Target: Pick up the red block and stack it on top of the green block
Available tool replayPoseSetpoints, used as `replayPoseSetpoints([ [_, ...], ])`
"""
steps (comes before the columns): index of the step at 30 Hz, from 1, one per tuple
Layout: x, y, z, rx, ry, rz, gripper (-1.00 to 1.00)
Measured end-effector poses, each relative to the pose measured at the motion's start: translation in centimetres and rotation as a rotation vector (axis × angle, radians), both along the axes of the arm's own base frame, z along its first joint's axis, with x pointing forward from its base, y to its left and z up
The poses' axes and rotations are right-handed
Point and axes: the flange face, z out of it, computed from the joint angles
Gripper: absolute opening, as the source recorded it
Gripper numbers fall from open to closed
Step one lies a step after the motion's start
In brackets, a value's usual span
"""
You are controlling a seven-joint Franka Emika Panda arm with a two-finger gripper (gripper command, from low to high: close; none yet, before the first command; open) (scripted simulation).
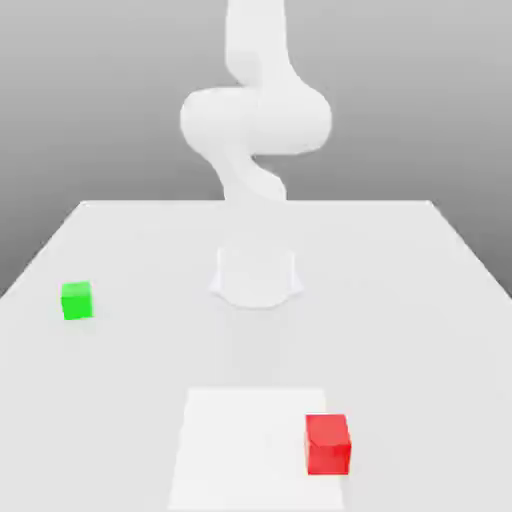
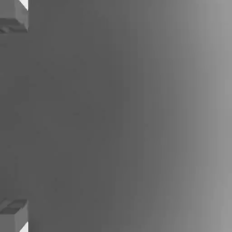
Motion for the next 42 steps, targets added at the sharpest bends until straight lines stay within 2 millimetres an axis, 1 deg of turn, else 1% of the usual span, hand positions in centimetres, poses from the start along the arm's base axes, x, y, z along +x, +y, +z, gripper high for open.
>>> replayPoseSetpoints([
  [2, 2.6, 0.8, -3.9, -0.003, 0.067, -0.001, 0.0],
  [5, 5.5, 1.9, -9.8, -0.007, 0.162, 0.0, 0.0],
  [8, 7.5, 2.9, -16.0, -0.01, 0.256, 0.002, 0.0],
  [11, 8.6, 4.0, -22.2, -0.012, 0.35, 0.005, 0.0],
  [13, 8.9, 4.6, -26.4, -0.013, 0.412, 0.007, 0.0],
  [16, 8.5, 5.6, -32.6, -0.012, 0.506, 0.012, 0.0],
  [19, 7.3, 6.8, -38.5, -0.012, 0.6, 0.023, 0.0],
  [22, 5.4, 7.6, -44.1, -0.007, 0.692, 0.027, 0.0],
  [27, 4.9, 7.8, -50.5, -0.004, 0.72, 0.025, 0.0],
  [28, 4.8, 7.8, -51.6, -0.004, 0.72, 0.026, -1.0],
  [33, 4.8, 7.8, -51.6, -0.004, 0.719, 0.026, -1.0],
  [34, 4.8, 7.8, -52.1, -0.005, 0.72, 0.026, -1.0],
  [35, 4.8, 7.8, -51.8, -0.004, 0.72, 0.026, -1.0],
  [37, 4.9, 7.8, -50.1, -0.004, 0.72, 0.025, -1.0],
  [40, 4.8, 7.8, -46.8, -0.005, 0.72, 0.025, -1.0],
  [41, 4.9, 6.2, -46.2, 0.006, 0.719, -0.022, -1.0],
  [42, 4.9, 3.9, -45.6, 0.022, 0.717, -0.089, -1.0],
])
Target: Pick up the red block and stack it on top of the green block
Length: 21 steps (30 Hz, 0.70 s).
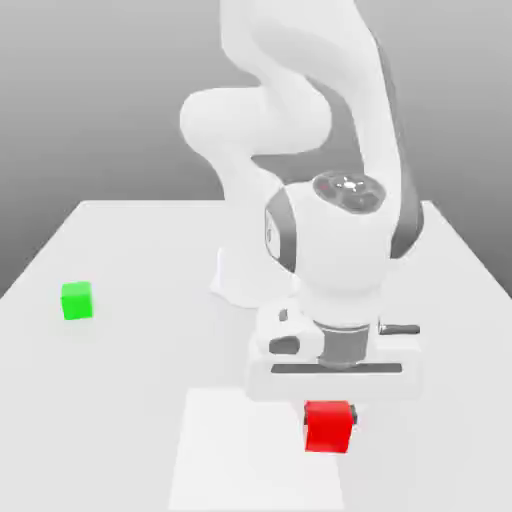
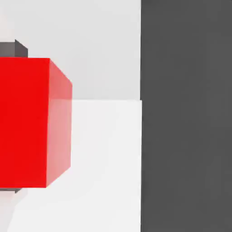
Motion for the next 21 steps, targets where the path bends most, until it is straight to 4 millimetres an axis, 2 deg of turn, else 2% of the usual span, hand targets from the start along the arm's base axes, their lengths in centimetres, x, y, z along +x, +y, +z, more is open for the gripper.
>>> replayPoseSetpoints([
  [2, -0.5, -6.2, 0.7, -0.017, -0.003, -0.18, -1.0],
  [4, -2.1, -13.4, 1.4, -0.034, -0.006, -0.399, -1.0],
  [7, -6.2, -21.8, 2.2, -0.052, -0.009, -0.694, -1.0],
  [9, -9.3, -25.8, 2.7, -0.058, -0.01, -0.868, -1.0],
  [12, -14.4, -30.5, 3.3, -0.059, -0.012, -1.115, -1.0],
  [15, -20.4, -34.3, 3.7, -0.05, -0.013, -1.375, -1.0],
  [18, -26.8, -36.8, 3.8, -0.031, -0.014, -1.637, -1.0],
  [21, -33.3, -37.9, 3.6, 0.0, -0.015, -1.899, -1.0],
])
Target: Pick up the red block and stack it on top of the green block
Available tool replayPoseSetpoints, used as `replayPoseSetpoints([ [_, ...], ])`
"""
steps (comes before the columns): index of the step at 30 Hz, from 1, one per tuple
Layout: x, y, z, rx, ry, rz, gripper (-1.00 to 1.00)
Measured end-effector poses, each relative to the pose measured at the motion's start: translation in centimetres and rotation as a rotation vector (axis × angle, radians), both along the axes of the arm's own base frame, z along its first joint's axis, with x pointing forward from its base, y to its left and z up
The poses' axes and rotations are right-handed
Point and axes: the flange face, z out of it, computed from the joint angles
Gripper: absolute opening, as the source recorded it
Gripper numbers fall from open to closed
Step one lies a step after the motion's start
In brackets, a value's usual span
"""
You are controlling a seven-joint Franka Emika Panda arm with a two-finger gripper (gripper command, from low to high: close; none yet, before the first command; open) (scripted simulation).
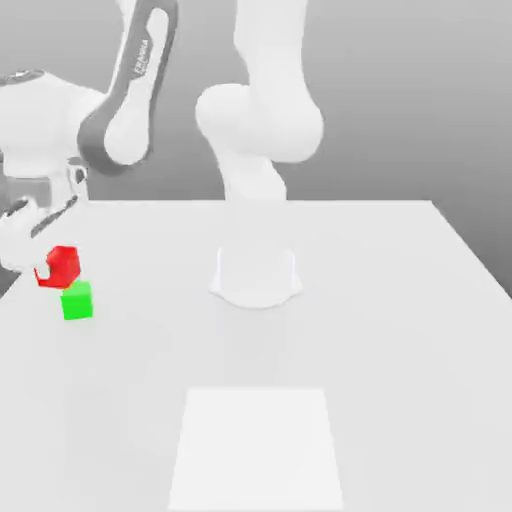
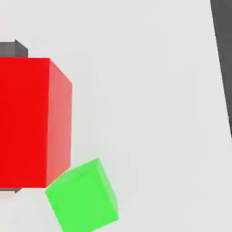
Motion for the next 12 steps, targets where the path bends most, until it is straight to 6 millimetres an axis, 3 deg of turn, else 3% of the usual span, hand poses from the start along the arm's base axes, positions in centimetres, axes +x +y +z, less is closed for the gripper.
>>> replayPoseSetpoints([
  [2, -1.6, -0.2, -0.9, 0.006, -0.012, -0.068, -1.0],
  [9, -1.9, -0.2, -5.8, 0.008, -0.014, -0.086, -1.0],
  [10, -2.0, -0.1, -6.4, 0.007, -0.012, -0.086, 1.0],
  [12, -2.0, -0.1, -6.4, 0.007, -0.012, -0.087, 1.0],
])
